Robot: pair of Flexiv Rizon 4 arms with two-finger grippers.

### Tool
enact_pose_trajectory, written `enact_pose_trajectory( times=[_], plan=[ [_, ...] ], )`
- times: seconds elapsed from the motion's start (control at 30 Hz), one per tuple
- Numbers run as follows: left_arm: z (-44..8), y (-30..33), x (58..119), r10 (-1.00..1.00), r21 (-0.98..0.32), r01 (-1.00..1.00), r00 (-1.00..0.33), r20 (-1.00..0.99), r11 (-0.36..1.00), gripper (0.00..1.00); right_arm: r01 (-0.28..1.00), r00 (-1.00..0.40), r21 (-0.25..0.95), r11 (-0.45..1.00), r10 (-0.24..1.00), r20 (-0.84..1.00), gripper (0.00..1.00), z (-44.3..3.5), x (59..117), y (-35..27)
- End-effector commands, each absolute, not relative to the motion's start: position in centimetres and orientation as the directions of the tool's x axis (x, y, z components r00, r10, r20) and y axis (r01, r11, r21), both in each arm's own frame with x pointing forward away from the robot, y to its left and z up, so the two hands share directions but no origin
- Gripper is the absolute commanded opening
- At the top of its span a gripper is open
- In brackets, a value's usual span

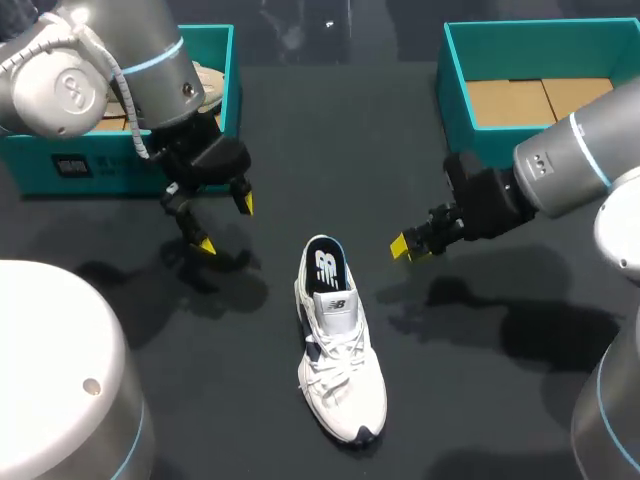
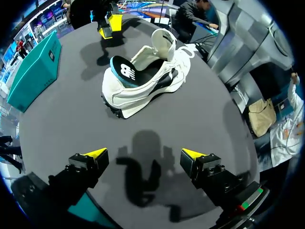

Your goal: Take the shoe out of the shoebox, open the shoe tongue, remove and reinsert the insole, then place the shoe into the shoebox

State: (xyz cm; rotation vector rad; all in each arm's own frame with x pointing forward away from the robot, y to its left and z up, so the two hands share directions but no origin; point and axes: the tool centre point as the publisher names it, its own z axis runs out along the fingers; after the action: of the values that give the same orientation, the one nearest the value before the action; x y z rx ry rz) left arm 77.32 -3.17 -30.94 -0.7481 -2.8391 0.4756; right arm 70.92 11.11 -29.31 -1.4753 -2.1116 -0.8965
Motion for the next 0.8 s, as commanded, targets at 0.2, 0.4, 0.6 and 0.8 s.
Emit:
enact_pose_trajectory(
  times=[0.2, 0.4, 0.6, 0.8],
  plan=[
    [-28.8, -0.2, 79.5, 0.543, -0.363, 0.478, -0.834, 0.098, 0.800, 1.00, 0.949, -0.308, 0.115, 0.294, 0.777, 0.549, 0.00, -25.3, 71.2, 8.7],
    [-27.1, 2.3, 81.4, 0.580, -0.373, 0.509, -0.808, 0.102, 0.776, 1.00, 0.955, -0.281, 0.036, 0.295, 0.853, 0.440, 0.00, -23.2, 71.2, 9.4],
    [-26.4, 3.2, 82.1, 0.594, -0.390, 0.516, -0.797, 0.107, 0.763, 1.00, 0.961, -0.253, 0.002, 0.277, 0.874, 0.415, 0.00, -22.7, 71.1, 10.0],
    [-26.4, 3.2, 82.1, 0.594, -0.390, 0.516, -0.797, 0.107, 0.763, 1.00, 0.961, -0.253, 0.002, 0.277, 0.874, 0.415, 0.00, -22.7, 71.1, 10.0]
  ],
)
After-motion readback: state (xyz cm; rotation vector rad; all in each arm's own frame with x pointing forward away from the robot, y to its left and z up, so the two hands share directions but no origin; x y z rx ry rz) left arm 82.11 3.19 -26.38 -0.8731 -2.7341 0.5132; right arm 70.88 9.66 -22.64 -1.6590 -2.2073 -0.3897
